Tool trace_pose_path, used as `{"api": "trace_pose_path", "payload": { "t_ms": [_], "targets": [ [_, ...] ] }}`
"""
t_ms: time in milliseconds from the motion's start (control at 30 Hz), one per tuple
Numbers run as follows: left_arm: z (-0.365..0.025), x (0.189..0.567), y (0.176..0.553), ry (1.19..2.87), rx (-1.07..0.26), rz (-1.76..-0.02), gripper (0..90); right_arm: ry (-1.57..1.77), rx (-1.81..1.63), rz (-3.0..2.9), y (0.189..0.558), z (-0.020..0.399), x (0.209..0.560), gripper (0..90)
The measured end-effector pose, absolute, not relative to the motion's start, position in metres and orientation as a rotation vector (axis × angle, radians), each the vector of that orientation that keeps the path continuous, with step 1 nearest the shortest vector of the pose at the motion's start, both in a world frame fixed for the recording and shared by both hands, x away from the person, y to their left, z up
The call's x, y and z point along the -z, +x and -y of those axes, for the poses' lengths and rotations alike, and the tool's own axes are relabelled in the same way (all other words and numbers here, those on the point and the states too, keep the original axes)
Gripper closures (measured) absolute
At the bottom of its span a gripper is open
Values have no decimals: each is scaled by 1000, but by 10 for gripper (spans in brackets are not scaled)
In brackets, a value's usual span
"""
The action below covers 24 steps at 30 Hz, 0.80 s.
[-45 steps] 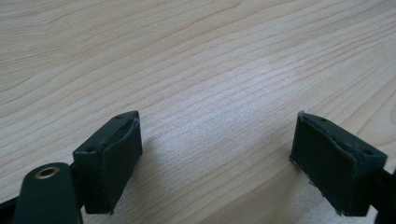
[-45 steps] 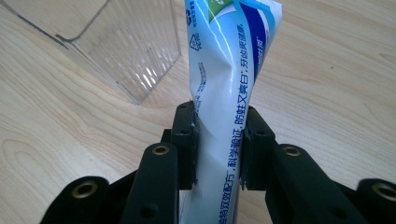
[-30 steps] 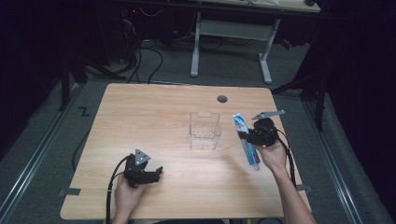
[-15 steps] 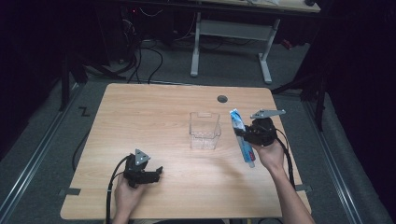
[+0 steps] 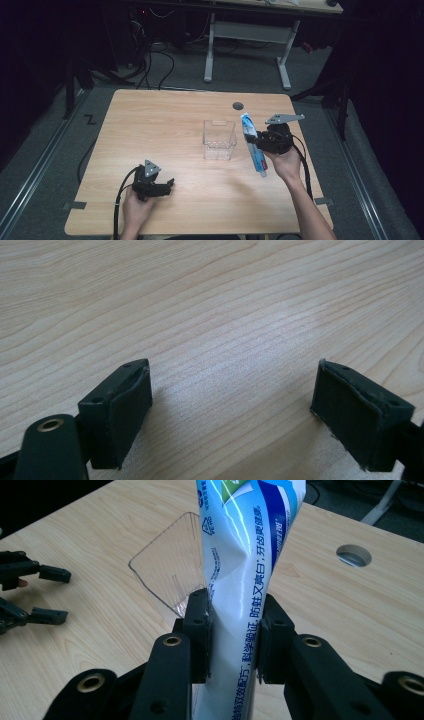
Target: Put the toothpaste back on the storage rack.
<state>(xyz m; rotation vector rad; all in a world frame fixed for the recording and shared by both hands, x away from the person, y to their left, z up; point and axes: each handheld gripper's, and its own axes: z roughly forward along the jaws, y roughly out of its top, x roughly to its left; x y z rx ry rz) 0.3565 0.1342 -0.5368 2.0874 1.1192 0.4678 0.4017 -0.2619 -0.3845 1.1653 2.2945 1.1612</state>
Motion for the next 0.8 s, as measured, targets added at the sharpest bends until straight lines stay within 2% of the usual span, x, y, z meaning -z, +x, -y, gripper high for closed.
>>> {"api": "trace_pose_path", "payload": {
  "t_ms": [800],
  "targets": [
    [-134, 537, 357, 2088, -469, -1118, 165, 1110, -1243, -2279, 411, 246, 366, 719]
  ]
}}
